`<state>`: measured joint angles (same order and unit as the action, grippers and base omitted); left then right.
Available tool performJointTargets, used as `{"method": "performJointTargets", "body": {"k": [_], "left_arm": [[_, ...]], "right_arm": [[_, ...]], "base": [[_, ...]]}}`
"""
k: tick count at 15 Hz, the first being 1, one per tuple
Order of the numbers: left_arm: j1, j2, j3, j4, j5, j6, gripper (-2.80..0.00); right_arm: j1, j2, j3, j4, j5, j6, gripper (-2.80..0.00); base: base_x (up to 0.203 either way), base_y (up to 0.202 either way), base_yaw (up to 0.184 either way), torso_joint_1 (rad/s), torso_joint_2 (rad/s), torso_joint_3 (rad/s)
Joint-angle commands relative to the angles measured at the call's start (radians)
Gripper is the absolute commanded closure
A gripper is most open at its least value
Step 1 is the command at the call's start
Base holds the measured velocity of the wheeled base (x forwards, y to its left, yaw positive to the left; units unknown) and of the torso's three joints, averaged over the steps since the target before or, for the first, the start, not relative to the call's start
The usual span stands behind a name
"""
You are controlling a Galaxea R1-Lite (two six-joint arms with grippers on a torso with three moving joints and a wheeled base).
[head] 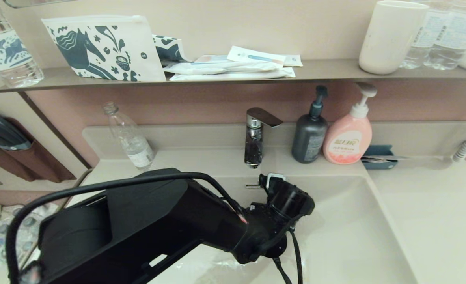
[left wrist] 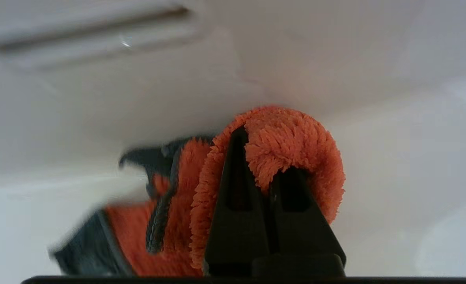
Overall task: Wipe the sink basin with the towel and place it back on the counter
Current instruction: Wipe the sink
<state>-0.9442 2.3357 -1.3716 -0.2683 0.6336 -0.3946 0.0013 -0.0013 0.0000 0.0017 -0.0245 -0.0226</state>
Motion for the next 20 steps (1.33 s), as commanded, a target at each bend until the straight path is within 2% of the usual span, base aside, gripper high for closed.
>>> {"method": "performJointTargets", "body": {"k": [1, 5, 7, 10, 16, 20], "left_arm": [[-0.034, 0.015, -0.056, 0.131, 0.002, -0.111, 0.0], [-0.129, 0.009, -0.144, 0.365, -0.044, -0.297, 0.0], [-0.17, 0.012, -0.147, 0.453, -0.071, -0.37, 0.0], [-0.188, 0.017, -0.135, 0.556, -0.086, -0.445, 0.0], [-0.186, -0.012, 0.042, 0.552, -0.102, -0.458, 0.0], [-0.179, -0.098, 0.176, 0.537, -0.116, -0.448, 0.0]], "right_arm": [[0.0, 0.001, 0.0, 0.0, 0.0, 0.0, 0.0], [0.0, 0.001, 0.0, 0.0, 0.0, 0.0, 0.0], [0.0, 0.001, 0.0, 0.0, 0.0, 0.0, 0.0], [0.0, 0.001, 0.0, 0.0, 0.0, 0.0, 0.0], [0.0, 0.001, 0.0, 0.0, 0.0, 0.0, 0.0], [0.0, 0.001, 0.0, 0.0, 0.0, 0.0, 0.0]], "base": [[0.0, 0.0, 0.0, 0.0, 0.0, 0.0], [0.0, 0.0, 0.0, 0.0, 0.0, 0.0], [0.0, 0.0, 0.0, 0.0, 0.0, 0.0], [0.0, 0.0, 0.0, 0.0, 0.0, 0.0], [0.0, 0.0, 0.0, 0.0, 0.0, 0.0], [0.0, 0.0, 0.0, 0.0, 0.0, 0.0]]}}
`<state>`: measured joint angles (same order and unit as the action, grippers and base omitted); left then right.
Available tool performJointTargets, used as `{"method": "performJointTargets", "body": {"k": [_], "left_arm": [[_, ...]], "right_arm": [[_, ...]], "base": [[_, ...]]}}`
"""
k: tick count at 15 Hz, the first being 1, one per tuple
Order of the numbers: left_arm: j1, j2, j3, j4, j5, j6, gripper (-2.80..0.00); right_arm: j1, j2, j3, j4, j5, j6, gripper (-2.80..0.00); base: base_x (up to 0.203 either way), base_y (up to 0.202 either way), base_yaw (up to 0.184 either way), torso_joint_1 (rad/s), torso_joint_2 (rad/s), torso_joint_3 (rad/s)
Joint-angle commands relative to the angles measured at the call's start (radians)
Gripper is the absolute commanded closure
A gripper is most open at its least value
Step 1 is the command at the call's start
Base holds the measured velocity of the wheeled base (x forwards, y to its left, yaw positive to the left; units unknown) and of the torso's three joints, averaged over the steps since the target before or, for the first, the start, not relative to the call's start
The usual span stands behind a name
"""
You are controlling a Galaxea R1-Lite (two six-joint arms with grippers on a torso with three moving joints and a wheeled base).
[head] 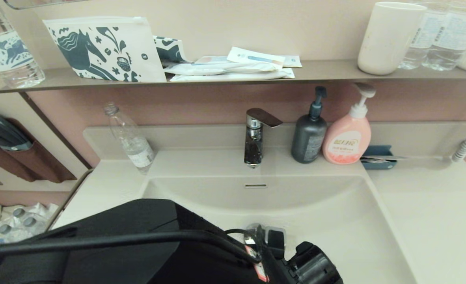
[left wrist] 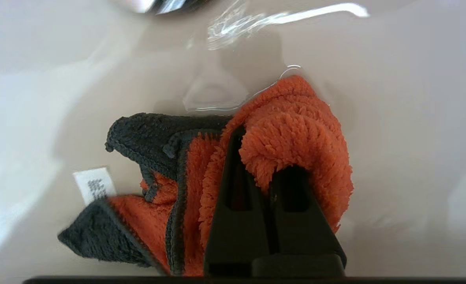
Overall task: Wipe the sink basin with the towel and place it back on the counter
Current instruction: Wipe the sink
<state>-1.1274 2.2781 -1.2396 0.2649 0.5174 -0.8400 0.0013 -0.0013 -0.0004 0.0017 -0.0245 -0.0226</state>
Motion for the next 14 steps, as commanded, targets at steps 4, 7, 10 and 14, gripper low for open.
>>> {"method": "performJointTargets", "body": {"k": [4, 7, 10, 14], "left_arm": [[0.035, -0.074, 0.133, -0.015, -0.002, 0.045, 0.0], [0.083, -0.102, 0.26, -0.19, -0.001, 0.204, 0.0], [0.169, -0.13, 0.337, -0.253, 0.001, 0.318, 0.0], [0.287, -0.187, 0.35, -0.289, -0.002, 0.443, 0.0]], "right_arm": [[0.0, 0.001, 0.0, 0.0, 0.0, 0.0, 0.0], [0.0, 0.001, -0.001, 0.0, 0.0, 0.0, 0.0], [0.0, 0.001, 0.0, 0.0, 0.0, 0.0, 0.0], [0.0, 0.001, 0.0, 0.0, 0.0, 0.0, 0.0]], "base": [[0.0, 0.0, 0.0, 0.0, 0.0, 0.0], [0.0, 0.0, 0.0, 0.0, 0.0, 0.0], [0.0, 0.0, 0.0, 0.0, 0.0, 0.0], [0.0, 0.0, 0.0, 0.0, 0.0, 0.0]]}}
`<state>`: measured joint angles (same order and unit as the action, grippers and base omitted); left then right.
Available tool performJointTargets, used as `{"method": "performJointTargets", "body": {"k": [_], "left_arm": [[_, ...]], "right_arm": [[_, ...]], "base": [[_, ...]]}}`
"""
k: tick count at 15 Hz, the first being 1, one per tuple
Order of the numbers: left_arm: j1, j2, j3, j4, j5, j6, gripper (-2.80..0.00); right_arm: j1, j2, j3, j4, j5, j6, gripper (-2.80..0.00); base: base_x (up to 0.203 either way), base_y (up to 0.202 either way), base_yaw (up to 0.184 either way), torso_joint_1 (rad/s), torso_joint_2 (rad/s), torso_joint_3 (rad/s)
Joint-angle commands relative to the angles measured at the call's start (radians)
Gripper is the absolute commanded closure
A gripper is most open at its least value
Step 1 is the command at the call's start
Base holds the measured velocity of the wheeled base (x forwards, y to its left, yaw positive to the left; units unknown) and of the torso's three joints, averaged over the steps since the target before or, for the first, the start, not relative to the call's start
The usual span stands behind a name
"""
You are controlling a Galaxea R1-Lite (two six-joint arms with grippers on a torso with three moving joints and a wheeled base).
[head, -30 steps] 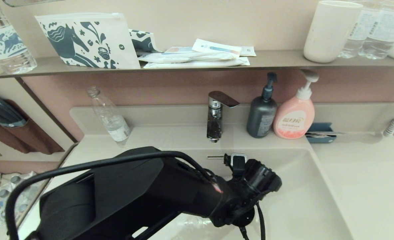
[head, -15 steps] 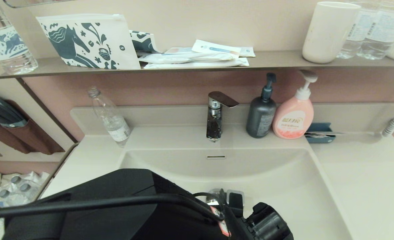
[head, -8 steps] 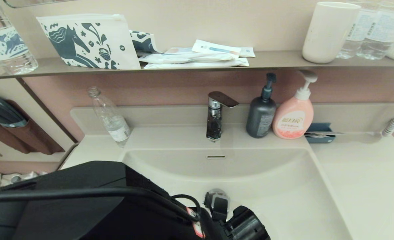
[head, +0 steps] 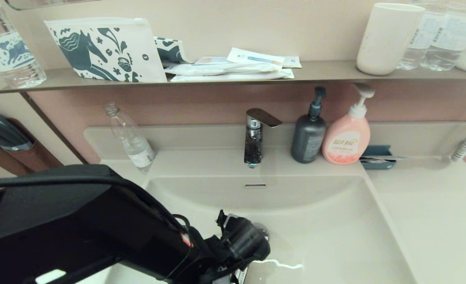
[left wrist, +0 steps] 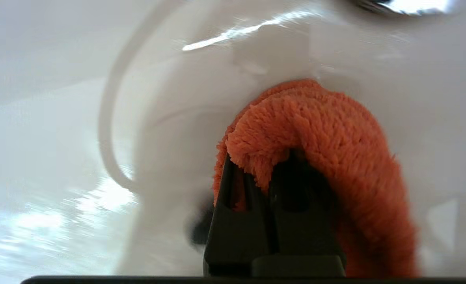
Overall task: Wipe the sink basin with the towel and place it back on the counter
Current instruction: Wipe the sink
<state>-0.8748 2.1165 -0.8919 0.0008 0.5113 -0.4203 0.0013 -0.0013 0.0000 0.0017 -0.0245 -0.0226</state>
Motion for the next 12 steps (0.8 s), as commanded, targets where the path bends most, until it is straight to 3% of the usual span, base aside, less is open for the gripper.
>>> {"method": "performJointTargets", "body": {"k": [1, 6, 8, 10, 12], "left_arm": [[0.044, -0.029, 0.003, -0.073, 0.005, 0.046, 0.0], [0.042, 0.051, 0.001, -0.387, 0.052, 0.119, 0.0], [0.039, 0.082, 0.001, -0.479, 0.063, 0.185, 0.0], [0.039, 0.1, 0.001, -0.545, 0.065, 0.243, 0.0], [0.039, 0.079, 0.021, -0.55, 0.066, 0.256, 0.0]], "right_arm": [[0.0, 0.001, 0.0, 0.0, 0.0, 0.0, 0.0], [0.0, 0.001, 0.0, 0.0, 0.0, 0.0, 0.0], [0.0, 0.001, 0.0, 0.0, 0.0, 0.0, 0.0], [0.0, 0.001, 0.0, 0.0, 0.0, 0.0, 0.0], [0.0, 0.001, 0.0, 0.0, 0.0, 0.0, 0.0]], "base": [[0.0, 0.0, 0.0, 0.0, 0.0, 0.0], [0.0, 0.0, 0.0, 0.0, 0.0, 0.0], [0.0, 0.0, 0.0, 0.0, 0.0, 0.0], [0.0, 0.0, 0.0, 0.0, 0.0, 0.0], [0.0, 0.0, 0.0, 0.0, 0.0, 0.0]]}}
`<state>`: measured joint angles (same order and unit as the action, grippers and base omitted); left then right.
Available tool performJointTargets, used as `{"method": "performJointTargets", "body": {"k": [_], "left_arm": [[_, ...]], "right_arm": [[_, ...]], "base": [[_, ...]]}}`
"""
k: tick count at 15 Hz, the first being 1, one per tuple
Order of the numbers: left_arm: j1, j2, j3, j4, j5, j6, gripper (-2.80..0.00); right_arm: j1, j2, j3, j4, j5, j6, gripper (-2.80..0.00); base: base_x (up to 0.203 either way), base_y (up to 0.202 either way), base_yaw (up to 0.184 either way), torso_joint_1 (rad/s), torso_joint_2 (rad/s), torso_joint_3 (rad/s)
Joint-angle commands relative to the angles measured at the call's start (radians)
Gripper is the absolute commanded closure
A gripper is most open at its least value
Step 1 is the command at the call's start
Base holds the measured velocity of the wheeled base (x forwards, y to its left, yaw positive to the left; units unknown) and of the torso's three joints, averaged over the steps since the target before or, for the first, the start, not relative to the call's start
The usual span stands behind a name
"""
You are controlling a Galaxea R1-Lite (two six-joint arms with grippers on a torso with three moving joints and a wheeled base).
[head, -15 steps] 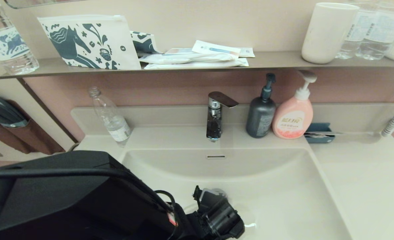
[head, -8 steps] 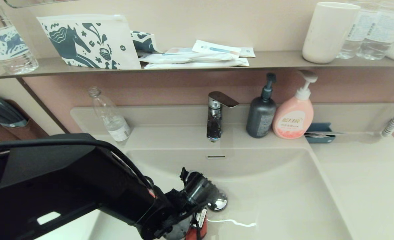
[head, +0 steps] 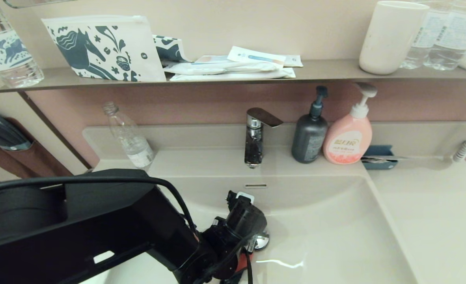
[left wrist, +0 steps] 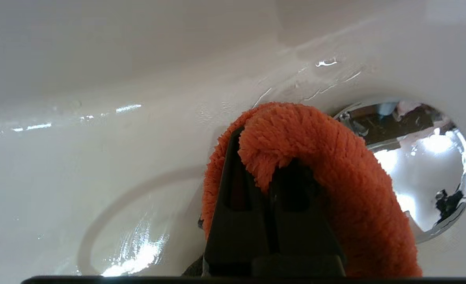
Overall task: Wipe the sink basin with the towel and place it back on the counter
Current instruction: Wipe the sink
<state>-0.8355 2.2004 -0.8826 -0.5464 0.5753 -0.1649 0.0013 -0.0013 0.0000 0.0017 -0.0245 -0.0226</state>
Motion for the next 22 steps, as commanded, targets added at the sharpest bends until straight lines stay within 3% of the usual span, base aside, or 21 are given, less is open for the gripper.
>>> {"method": "performJointTargets", "body": {"k": [1, 3, 6, 11, 14, 18, 22], "left_arm": [[-0.001, -0.035, 0.03, -0.003, 0.001, 0.0, 0.0], [-0.002, -0.079, 0.065, 0.003, 0.014, -0.001, 0.0], [-0.019, -0.177, 0.169, 0.001, 0.098, -0.011, 0.0], [-0.025, -0.354, 0.209, -0.011, 0.114, -0.025, 0.0], [-0.023, -0.362, 0.206, -0.19, 0.126, -0.017, 0.0], [0.02, -0.327, 0.208, -0.241, 0.121, -0.021, 0.0], [0.093, -0.293, 0.204, -0.352, 0.064, -0.013, 0.0]], "right_arm": [[0.0, 0.001, 0.0, 0.0, 0.0, 0.0, 0.0], [0.0, 0.001, 0.0, 0.0, 0.0, 0.0, 0.0], [0.0, 0.001, 0.0, 0.0, 0.0, 0.0, 0.0], [0.0, 0.001, 0.0, 0.0, 0.0, 0.0, 0.0], [0.0, 0.001, 0.0, 0.0, 0.0, 0.0, 0.0], [0.0, 0.001, 0.0, 0.0, 0.0, 0.0, 0.0], [0.0, 0.001, 0.0, 0.0, 0.0, 0.0, 0.0]], "base": [[0.0, 0.0, 0.0, 0.0, 0.0, 0.0], [0.0, 0.0, 0.0, 0.0, 0.0, 0.0], [0.0, 0.0, 0.0, 0.0, 0.0, 0.0], [0.0, 0.0, 0.0, 0.0, 0.0, 0.0], [0.0, 0.0, 0.0, 0.0, 0.0, 0.0], [0.0, 0.0, 0.0, 0.0, 0.0, 0.0], [0.0, 0.0, 0.0, 0.0, 0.0, 0.0]]}}
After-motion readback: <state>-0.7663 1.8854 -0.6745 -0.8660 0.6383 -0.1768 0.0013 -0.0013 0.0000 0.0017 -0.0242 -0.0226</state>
